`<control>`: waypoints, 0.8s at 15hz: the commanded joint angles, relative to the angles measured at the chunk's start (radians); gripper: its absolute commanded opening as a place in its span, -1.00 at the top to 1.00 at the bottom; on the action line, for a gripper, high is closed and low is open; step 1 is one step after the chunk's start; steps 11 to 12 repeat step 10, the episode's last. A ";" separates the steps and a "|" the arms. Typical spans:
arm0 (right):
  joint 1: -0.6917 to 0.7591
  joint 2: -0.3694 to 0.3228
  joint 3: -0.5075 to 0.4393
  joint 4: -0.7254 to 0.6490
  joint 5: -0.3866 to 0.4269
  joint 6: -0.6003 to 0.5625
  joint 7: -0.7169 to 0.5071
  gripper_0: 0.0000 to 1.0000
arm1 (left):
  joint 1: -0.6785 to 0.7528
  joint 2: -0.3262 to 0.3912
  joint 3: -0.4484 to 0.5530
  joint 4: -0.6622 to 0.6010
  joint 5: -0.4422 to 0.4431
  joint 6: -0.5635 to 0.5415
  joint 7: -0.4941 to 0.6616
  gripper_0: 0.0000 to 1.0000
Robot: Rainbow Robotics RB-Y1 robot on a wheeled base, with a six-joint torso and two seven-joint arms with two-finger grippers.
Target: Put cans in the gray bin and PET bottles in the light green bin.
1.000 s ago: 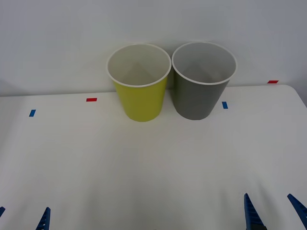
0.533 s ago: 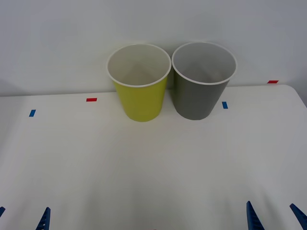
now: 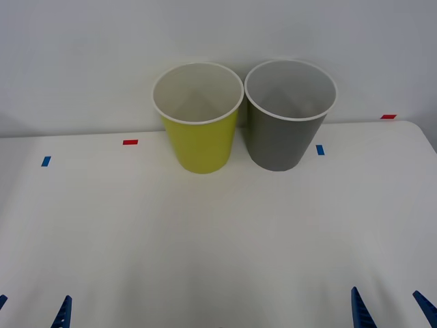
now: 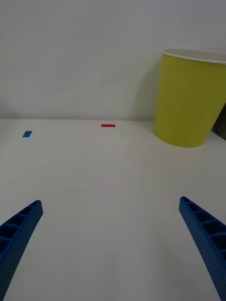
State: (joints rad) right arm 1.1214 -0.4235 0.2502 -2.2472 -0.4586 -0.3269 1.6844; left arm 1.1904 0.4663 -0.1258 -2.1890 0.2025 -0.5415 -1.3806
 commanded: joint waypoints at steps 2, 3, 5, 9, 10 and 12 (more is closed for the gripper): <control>0.000 0.000 0.000 0.000 0.000 0.000 0.000 -1.00 | 0.000 0.000 0.000 0.000 0.000 0.000 0.000 -1.00; 0.000 0.000 0.000 0.000 0.000 0.000 0.000 -1.00 | 0.000 0.000 0.000 0.000 0.000 0.000 0.000 -1.00; 0.000 0.000 0.000 0.000 0.000 0.000 0.000 -1.00 | 0.000 0.000 0.000 0.000 0.000 0.000 0.000 -1.00; 0.000 0.000 0.000 0.000 0.000 0.000 0.000 -1.00 | 0.000 0.000 0.000 0.000 0.000 0.000 0.000 -1.00; 0.000 0.000 0.000 0.000 0.000 0.000 0.000 -1.00 | 0.000 0.000 0.000 0.000 0.000 0.000 0.000 -1.00; 0.000 0.000 0.000 0.000 0.000 0.000 0.000 -1.00 | 0.000 0.000 0.000 0.000 0.000 0.000 0.000 -1.00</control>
